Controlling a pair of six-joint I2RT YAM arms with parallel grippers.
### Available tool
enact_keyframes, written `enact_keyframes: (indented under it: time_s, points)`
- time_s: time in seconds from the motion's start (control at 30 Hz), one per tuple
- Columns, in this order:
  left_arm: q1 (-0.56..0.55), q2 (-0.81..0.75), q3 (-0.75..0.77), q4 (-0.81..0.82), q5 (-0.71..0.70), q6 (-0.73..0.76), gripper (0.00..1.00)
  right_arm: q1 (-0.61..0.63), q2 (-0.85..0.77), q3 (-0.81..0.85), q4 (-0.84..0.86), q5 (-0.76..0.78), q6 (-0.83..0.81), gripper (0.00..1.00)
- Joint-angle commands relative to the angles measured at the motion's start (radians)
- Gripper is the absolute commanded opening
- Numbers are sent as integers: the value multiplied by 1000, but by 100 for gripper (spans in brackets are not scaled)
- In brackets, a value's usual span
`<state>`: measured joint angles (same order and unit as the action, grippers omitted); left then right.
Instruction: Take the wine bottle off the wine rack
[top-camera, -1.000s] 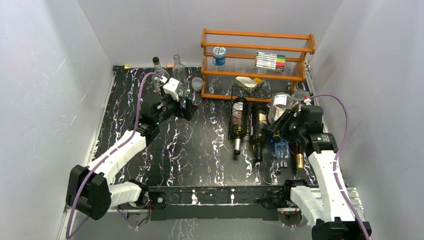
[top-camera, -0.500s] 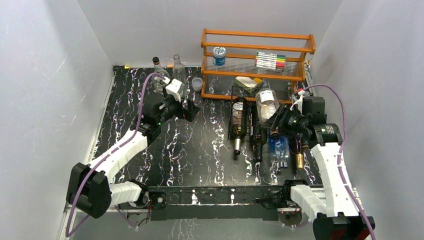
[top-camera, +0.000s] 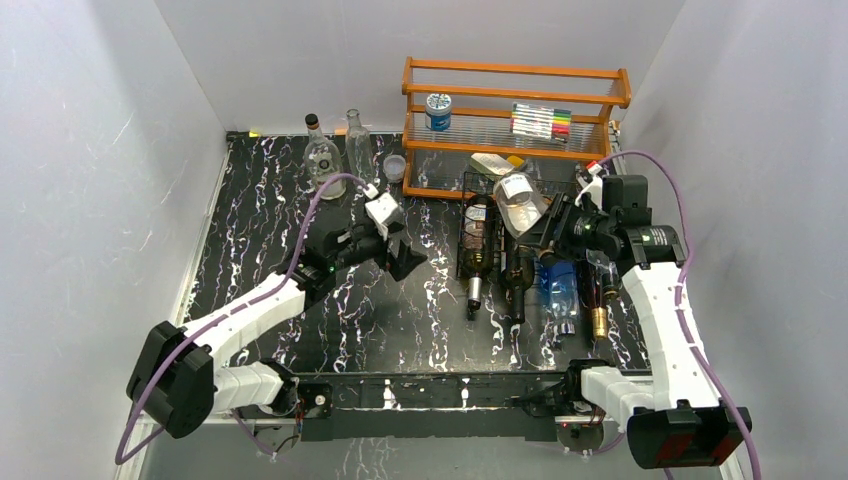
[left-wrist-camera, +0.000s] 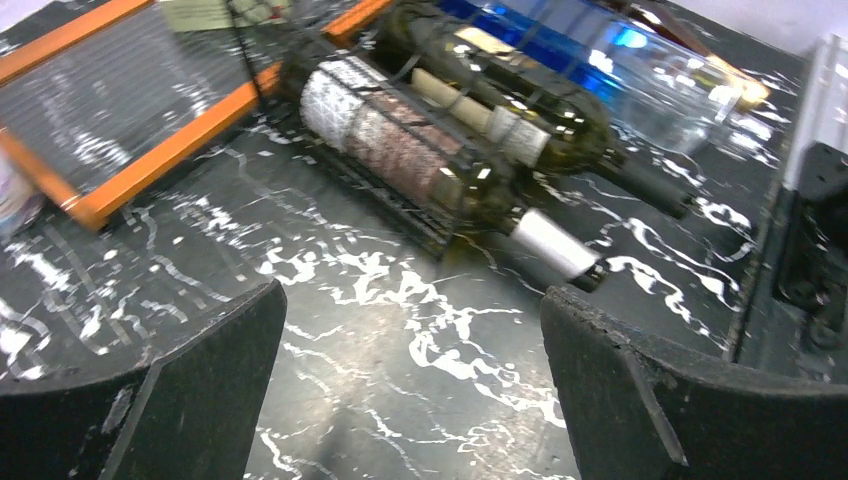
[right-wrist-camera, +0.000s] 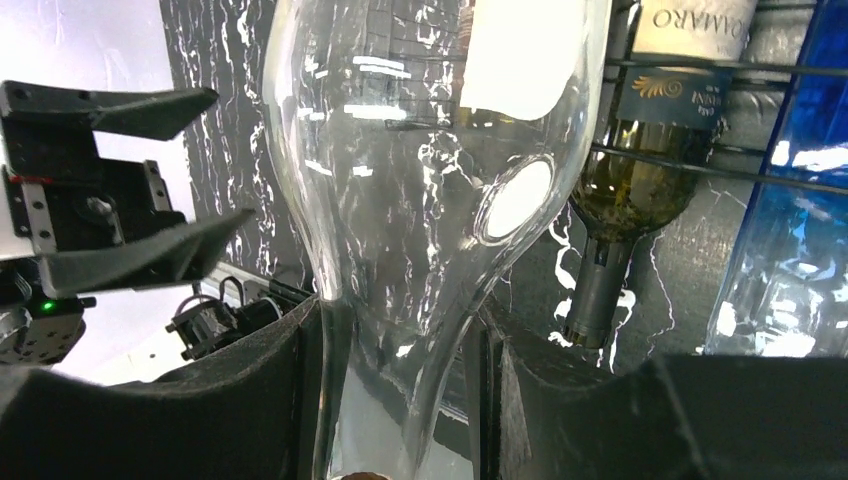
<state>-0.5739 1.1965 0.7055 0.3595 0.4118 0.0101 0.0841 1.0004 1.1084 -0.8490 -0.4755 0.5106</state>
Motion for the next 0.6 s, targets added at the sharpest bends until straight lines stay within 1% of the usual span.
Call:
enact_keyframes:
  time_s: [0.0,0.1,0.23,0.33,0.4,0.5,0.57]
  points:
    - [-50,-35,0,44,90,78,98,22,15,166,224,-82,-85,0]
    - [-71,-29,34,-19,88,98,98,65,60,211,219,-80,-86,0]
    - [-78,-57,56,-49,74,70,98,174,113,287,209,-5,-80,0]
    - [-78,-87,68,-84,71,43,98,245,143,310,242,-10,-50,0]
    - [-78,-114,62,-129,58,51,98,290,167,320,264,-7,-34,0]
    - [-78,-186,33,-195,-46,75,98,375,210,343,275,-2,-20,0]
    - [-78,-264,28,-268,-174,18,98,460,259,369,249,21,-23,0]
